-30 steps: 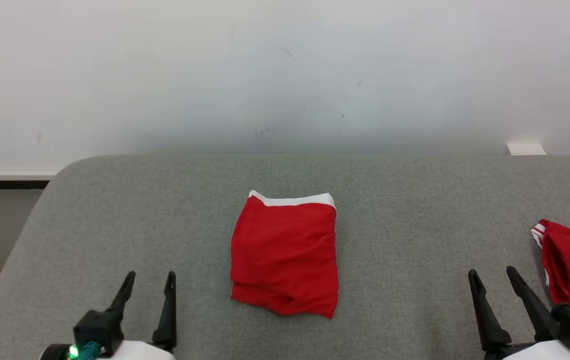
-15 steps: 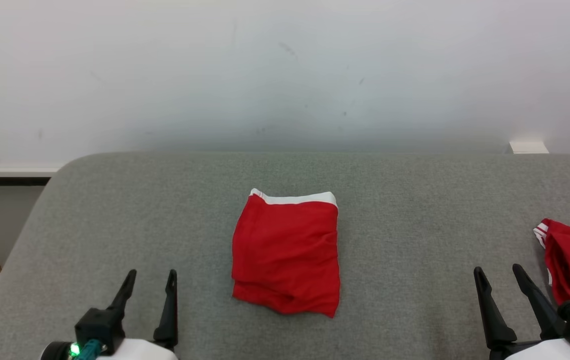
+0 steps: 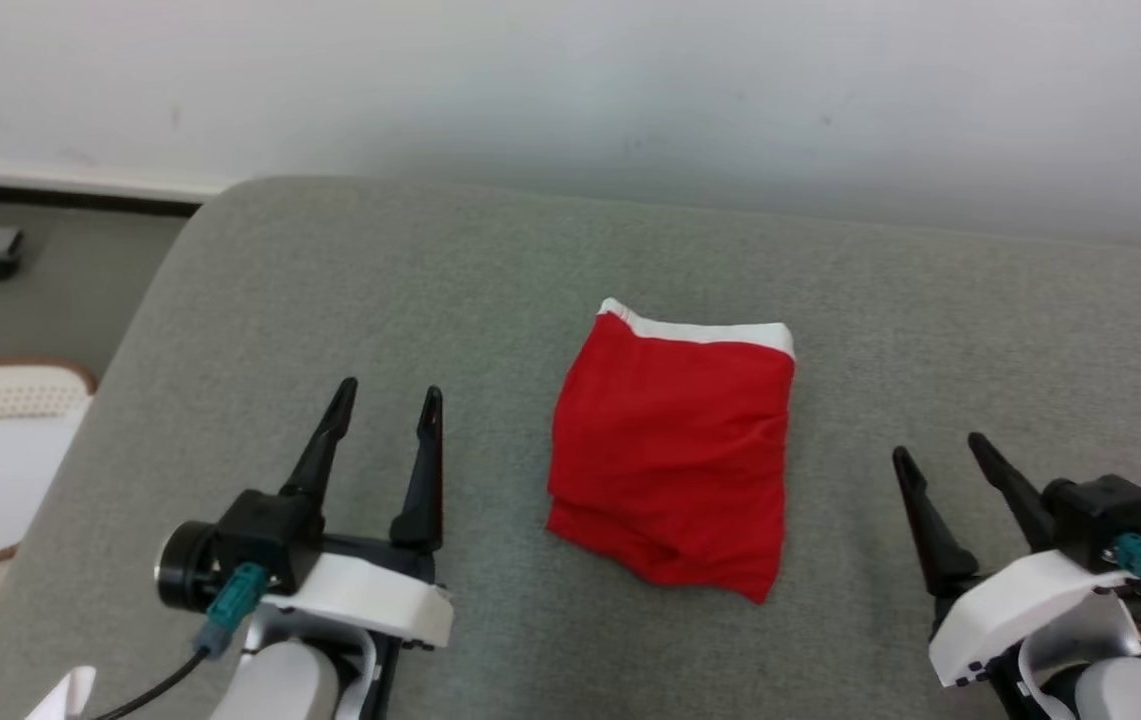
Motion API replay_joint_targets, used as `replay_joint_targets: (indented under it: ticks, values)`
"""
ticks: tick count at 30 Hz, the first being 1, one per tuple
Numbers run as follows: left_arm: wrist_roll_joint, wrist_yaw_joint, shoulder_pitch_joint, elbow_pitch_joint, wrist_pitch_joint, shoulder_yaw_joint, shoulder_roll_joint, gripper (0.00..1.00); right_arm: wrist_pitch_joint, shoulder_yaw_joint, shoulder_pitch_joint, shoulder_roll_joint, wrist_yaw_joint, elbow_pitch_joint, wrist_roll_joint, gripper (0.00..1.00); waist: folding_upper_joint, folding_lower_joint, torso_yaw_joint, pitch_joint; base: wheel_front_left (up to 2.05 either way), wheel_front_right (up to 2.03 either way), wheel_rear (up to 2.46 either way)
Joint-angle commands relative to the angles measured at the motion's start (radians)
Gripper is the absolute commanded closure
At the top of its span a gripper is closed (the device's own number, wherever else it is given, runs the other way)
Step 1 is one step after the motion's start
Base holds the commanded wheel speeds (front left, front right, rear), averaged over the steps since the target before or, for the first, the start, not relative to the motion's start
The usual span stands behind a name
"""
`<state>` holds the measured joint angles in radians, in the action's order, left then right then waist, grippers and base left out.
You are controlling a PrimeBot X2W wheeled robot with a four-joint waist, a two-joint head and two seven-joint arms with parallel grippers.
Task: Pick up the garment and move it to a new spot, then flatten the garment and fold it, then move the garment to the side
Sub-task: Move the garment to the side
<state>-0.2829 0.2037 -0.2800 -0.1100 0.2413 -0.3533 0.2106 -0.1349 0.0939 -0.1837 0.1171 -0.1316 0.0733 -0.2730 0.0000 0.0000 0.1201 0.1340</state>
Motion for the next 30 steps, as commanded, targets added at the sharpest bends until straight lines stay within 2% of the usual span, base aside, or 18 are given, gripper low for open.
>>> replay_joint_targets:
  ticks: [1,9,16,17,18,19,25,30]
  values:
    - [0.0,-0.007,-0.025,-0.008,0.009,-0.003,-0.017,0.0,0.005,0.032,-0.045,0.005,0.002,0.055,-0.011,0.0,0.0,0.0,0.088,0.083,0.0,0.0,0.0]
    - [0.013,-0.027,-0.077,-0.048,0.025,-0.012,-0.065,0.0,0.05,0.138,-0.214,-0.025,0.002,0.35,-0.086,0.0,0.0,0.0,0.159,0.136,0.0,0.0,0.0]
    - [0.034,-0.042,-0.072,-0.051,0.023,0.009,-0.084,0.0,-0.019,0.181,-0.281,-0.047,0.003,0.594,-0.141,0.0,0.0,0.0,0.163,0.13,0.0,0.0,0.0]
    - [0.036,-0.045,-0.068,-0.052,0.023,0.012,-0.086,0.0,-0.04,0.201,-0.284,-0.051,0.003,0.615,-0.155,0.5,0.0,0.0,0.16,0.126,0.0,0.0,0.0]
    - [0.04,-0.046,-0.063,-0.054,0.023,0.016,-0.086,0.0,-0.048,0.223,-0.287,-0.054,0.002,0.629,-0.161,0.7,0.0,0.0,0.156,0.121,0.0,0.0,0.0]
    - [0.04,-0.049,-0.06,-0.054,0.023,0.019,-0.087,0.0,-0.046,0.237,-0.294,-0.056,0.001,0.635,-0.171,1.0,0.0,0.0,0.153,0.119,0.0,0.0,0.0]
    - [0.056,-0.061,-0.039,-0.06,0.023,0.041,-0.084,0.0,0.03,0.316,-0.344,-0.014,0.002,0.618,-0.132,1.0,0.0,0.0,0.109,0.094,0.0,0.0,0.0]
    - [0.068,-0.064,-0.011,-0.056,0.022,0.063,-0.072,0.0,0.064,0.373,-0.306,0.034,0.003,0.564,-0.126,1.0,0.0,0.0,0.019,0.054,0.0,0.0,0.0]
